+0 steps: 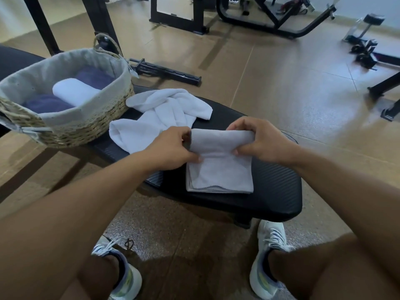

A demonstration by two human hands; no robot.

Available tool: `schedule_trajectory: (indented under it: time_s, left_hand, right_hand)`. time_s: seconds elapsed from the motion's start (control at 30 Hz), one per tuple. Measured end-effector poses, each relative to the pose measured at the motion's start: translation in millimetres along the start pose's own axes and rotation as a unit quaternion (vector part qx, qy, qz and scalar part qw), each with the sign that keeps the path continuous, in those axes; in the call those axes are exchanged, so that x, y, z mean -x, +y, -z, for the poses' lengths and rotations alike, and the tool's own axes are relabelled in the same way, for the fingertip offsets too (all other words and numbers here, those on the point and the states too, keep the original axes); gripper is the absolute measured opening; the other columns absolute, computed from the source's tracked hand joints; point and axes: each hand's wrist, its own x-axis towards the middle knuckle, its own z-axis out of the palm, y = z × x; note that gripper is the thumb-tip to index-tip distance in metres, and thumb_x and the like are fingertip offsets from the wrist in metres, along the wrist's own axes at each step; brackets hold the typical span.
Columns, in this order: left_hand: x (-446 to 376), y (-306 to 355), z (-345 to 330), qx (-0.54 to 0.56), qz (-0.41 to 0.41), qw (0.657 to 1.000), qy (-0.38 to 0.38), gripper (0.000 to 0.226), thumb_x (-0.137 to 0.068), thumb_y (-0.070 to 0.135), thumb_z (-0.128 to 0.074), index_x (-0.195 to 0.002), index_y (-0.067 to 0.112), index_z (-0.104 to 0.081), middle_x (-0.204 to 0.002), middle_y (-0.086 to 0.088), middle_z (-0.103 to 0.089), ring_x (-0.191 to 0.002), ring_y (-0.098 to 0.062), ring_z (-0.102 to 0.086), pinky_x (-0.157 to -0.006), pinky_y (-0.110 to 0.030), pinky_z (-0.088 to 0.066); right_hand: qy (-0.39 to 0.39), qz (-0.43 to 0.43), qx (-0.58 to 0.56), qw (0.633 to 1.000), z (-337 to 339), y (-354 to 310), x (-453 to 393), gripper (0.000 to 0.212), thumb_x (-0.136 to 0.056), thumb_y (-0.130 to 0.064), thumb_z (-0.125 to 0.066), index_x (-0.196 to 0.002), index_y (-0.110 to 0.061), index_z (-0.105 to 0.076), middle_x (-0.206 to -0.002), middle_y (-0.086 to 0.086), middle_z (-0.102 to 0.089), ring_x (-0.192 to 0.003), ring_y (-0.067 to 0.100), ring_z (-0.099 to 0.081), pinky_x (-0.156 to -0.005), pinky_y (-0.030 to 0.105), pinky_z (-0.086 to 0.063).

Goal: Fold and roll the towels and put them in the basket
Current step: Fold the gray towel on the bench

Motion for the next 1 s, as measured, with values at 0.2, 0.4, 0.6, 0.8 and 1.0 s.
schedule_trajectory:
  time_s: [0.2,0.4,0.6,0.8,1.0]
  left_hand:
    - [-10,-9,-1,-0.019,-0.047,0.997,0.050,0.033,-0.076,0.022,-0.086,-0.096,0.024,-0.059,-0.093,0.006,-0.065,-0.090,-0.018,-0.062,-0.080,-0.038,-0.052]
    - [-10,-16,-2,-0.042,-0.085,0.993,0.065,0.029,-0.082,0.007,-0.070,-0.093,0.030,-0.056,-0.096,0.008,-0.065,-0.092,-0.017,-0.061,-0.080,-0.040,-0.053]
    - [-1,-18,7,-0.045,-0.093,0.994,0.032,0.023,-0.088,0.003,-0.063,-0.091,0.025,-0.067,-0.101,0.009,-0.067,-0.069,0.011,-0.056,-0.061,-0.010,-0.039]
    - [13,-14,9,0.010,-0.099,0.995,0.012,0.007,-0.093,0.032,-0.066,-0.087,0.031,-0.070,-0.100,0.016,-0.071,-0.083,0.008,-0.060,-0.072,-0.015,-0.040]
    - [12,-17,2,-0.047,-0.056,0.996,-0.043,0.043,-0.077,0.050,-0.082,-0.112,0.036,-0.061,-0.114,0.018,-0.063,-0.106,-0.002,-0.058,-0.078,-0.016,-0.041]
  right_hand:
    - [0.101,0.068,0.134,0.983,-7,0,-7,0.042,-0.076,-0.015,-0.082,-0.113,-0.027,-0.066,-0.107,-0.013,-0.067,-0.097,0.002,-0.058,-0.083,0.003,-0.037]
    - [0.106,0.178,0.287,0.935,-30,3,-1,0.030,-0.075,-0.007,-0.073,-0.097,-0.020,-0.056,-0.095,-0.006,-0.053,-0.089,0.018,-0.047,-0.074,0.032,-0.042]
    - [0.042,0.218,0.289,0.931,-27,2,25,0.028,-0.081,-0.031,-0.074,-0.103,-0.023,-0.059,-0.102,-0.006,-0.056,-0.092,0.016,-0.049,-0.080,0.028,-0.043]
    - [-0.041,0.154,0.190,0.969,-17,2,32,0.020,-0.086,-0.056,-0.066,-0.094,-0.037,-0.070,-0.096,-0.017,-0.059,-0.095,0.006,-0.051,-0.082,0.016,-0.038]
    - [-0.019,0.017,0.172,0.985,-15,15,26,0.055,-0.075,-0.060,-0.076,-0.124,-0.039,-0.061,-0.119,-0.015,-0.056,-0.115,0.006,-0.047,-0.100,0.025,-0.038]
